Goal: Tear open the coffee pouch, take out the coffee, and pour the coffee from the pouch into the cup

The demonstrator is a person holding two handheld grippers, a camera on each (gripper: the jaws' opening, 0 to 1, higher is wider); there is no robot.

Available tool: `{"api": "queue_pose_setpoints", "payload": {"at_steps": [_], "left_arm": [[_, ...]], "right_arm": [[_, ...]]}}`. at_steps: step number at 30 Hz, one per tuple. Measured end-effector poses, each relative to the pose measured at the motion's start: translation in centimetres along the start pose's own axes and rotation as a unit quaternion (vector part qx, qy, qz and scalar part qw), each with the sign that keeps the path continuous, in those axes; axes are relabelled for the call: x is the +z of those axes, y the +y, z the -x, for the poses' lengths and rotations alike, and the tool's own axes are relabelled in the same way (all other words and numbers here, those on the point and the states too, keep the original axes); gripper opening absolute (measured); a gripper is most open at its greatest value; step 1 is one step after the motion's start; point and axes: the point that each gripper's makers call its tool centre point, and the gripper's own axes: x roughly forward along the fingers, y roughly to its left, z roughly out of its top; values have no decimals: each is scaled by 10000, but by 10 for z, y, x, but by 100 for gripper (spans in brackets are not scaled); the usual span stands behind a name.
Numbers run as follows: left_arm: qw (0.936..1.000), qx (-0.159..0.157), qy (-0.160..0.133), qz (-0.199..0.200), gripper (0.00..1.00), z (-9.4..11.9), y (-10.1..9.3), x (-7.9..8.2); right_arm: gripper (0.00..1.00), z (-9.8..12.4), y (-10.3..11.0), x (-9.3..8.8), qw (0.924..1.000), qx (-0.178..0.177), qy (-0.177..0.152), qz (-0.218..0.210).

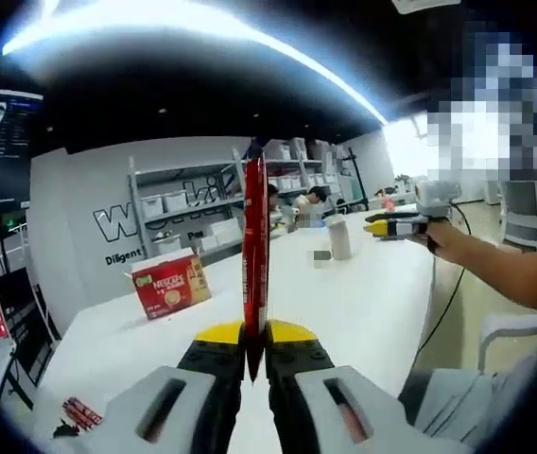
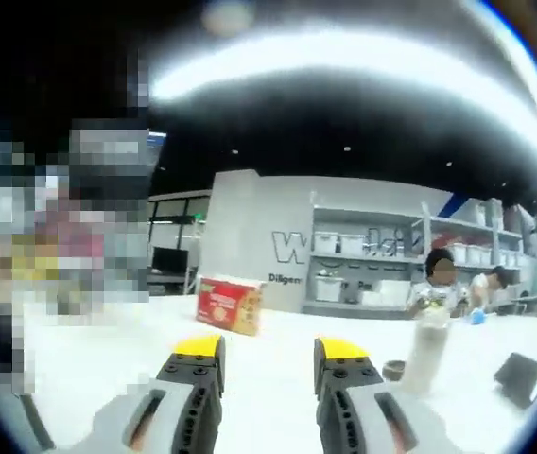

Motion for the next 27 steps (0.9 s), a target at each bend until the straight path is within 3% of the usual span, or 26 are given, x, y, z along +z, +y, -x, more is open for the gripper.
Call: {"api": "queue_pose_setpoints", "payload": {"at_steps": [13,18,27], "left_arm": [[10000,34,46,-16,10,-3,3,-4],[9999,98,40,-6,10,-5,8,-5],[9998,190,69,9,10,-6,18,-9]], "right_arm": [[44,-27,-143,-40,9957,-891,195,-128],[48,-36,-175,-46,9935,-1106,254,-14],[50,-61,-214,-48,9909,-1309,313,-48]]}}
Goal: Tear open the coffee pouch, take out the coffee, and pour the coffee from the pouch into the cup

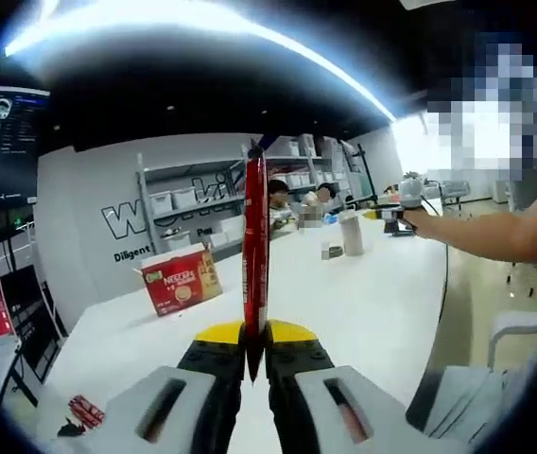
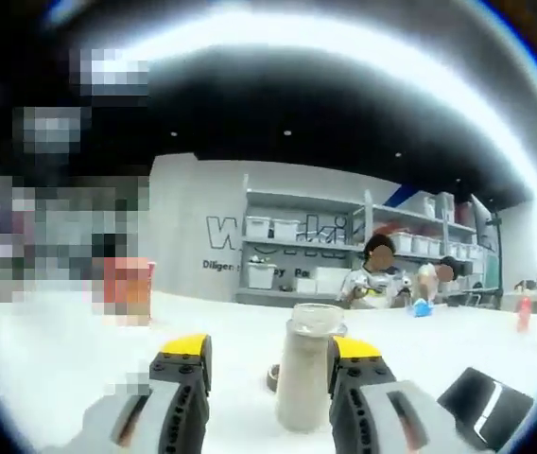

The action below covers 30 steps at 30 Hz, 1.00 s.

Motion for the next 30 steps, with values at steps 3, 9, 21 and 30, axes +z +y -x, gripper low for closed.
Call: {"api": "queue_pose_setpoints", "payload": {"at_steps": [3,9,21,30], "left_arm": [[10000,27,-2,21,10,1,4,0],[10000,25,-18,58,10,-2,9,-1],[10000,27,32,49,10,-9,18,-8],[9999,60,27,104,10,-9,26,-11]], "right_arm": [[50,-8,-5,-1,10000,-85,39,-14],[53,-34,-24,-11,9987,-465,204,87],[62,-69,-50,-34,9916,-1216,200,-401],[62,-81,-52,-44,9932,-1103,286,-232]]}}
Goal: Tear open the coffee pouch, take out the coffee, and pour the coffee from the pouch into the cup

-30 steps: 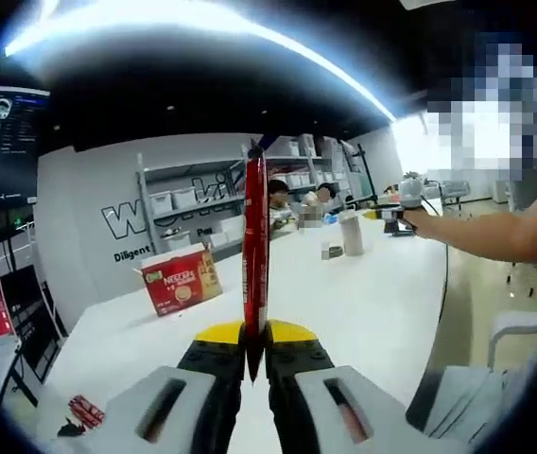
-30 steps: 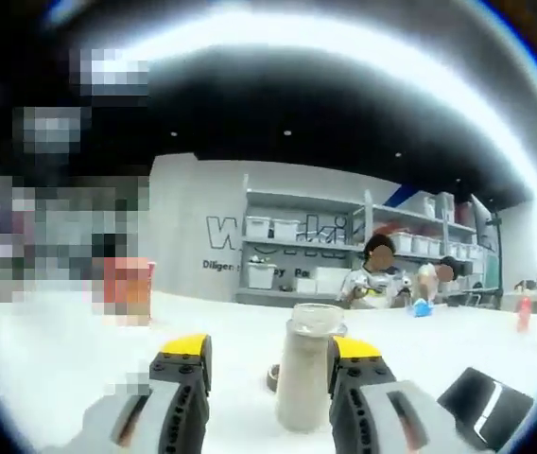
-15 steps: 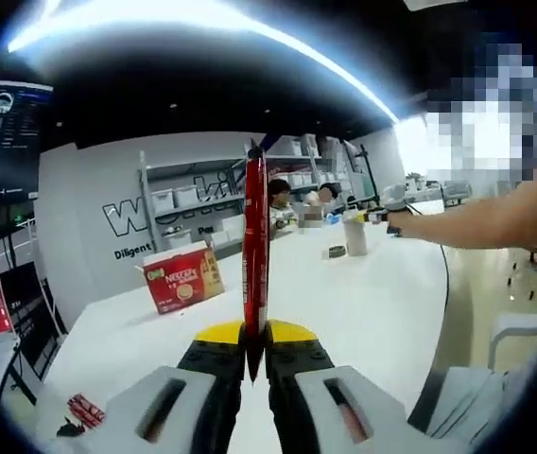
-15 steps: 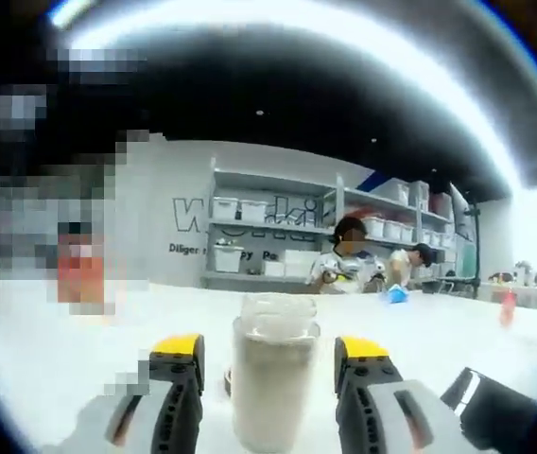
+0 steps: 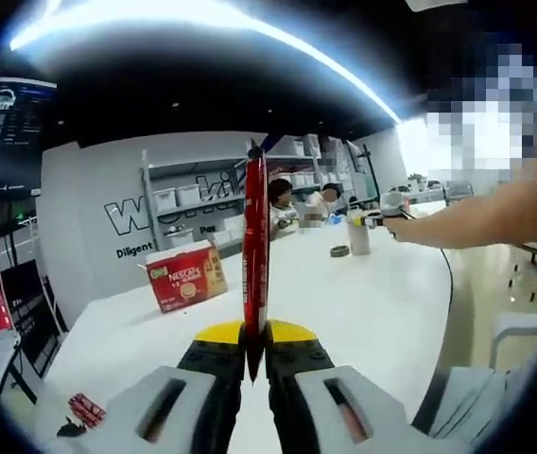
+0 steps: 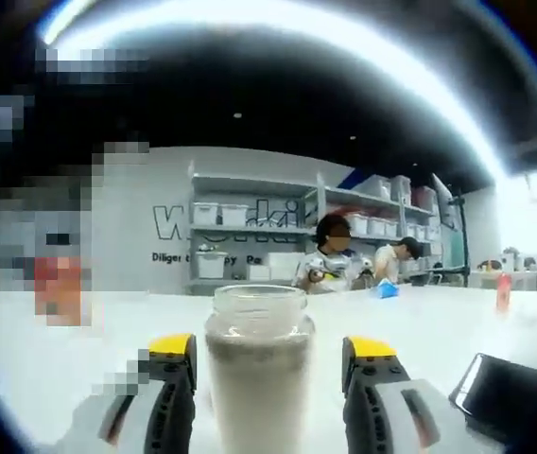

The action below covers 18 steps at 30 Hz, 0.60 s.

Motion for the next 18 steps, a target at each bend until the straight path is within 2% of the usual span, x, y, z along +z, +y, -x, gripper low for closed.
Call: {"api": "queue_pose_setpoints", "payload": {"at_steps": [5,9,18], "left_arm": [[9999,-52,105,22,10,-3,-6,-7],[9999,-62,96,-5,11,-3,-9,-4],[9999,-61,133,-34,11,-2,-14,-6]], "right_arm": [[62,-15,1,4,9998,71,93,170],[62,-21,4,-5,9991,147,336,219],[63,-23,8,-2,9994,205,217,175]]}}
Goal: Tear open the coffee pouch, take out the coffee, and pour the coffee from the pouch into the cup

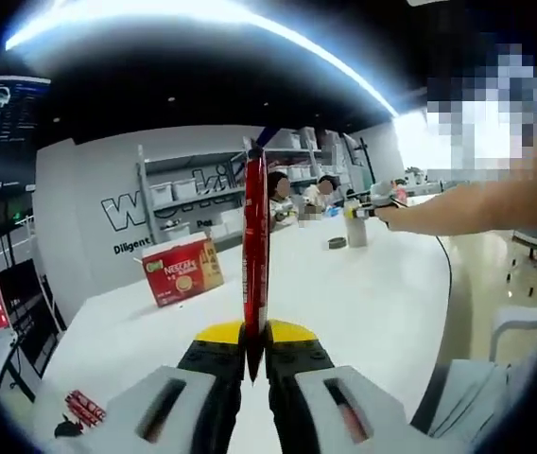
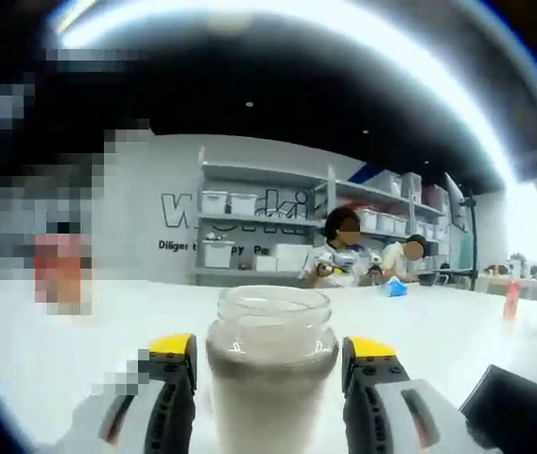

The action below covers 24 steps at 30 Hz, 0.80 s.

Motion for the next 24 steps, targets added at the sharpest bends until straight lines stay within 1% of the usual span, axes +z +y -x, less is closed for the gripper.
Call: {"api": "queue_pose_setpoints", "payload": {"at_steps": [3,7,9,12,13,15,19,24], "left_arm": [[10000,-15,5,65,11,-2,1,-3],[10000,-21,21,51,11,-4,0,-4],[10000,-52,-2,60,11,-5,-1,-5],[9999,-108,19,130,11,-8,-2,-9],[9999,-104,51,122,11,-9,1,-12],[9998,-112,77,121,11,-10,0,-14],[9997,-140,95,150,11,-11,0,-16],[9996,-103,124,216,11,-10,2,-18]], "right_arm": [[62,-1,1,3,10000,5,-57,24],[62,0,4,2,10000,5,-21,-23],[61,1,6,5,10000,22,-61,-2],[61,0,9,1,9999,68,42,80],[60,-1,9,-1,9998,56,119,118],[59,-3,5,-5,9997,35,183,157],[58,-4,3,-8,9998,19,203,16],[56,-8,-2,-10,9992,109,382,-94]]}}
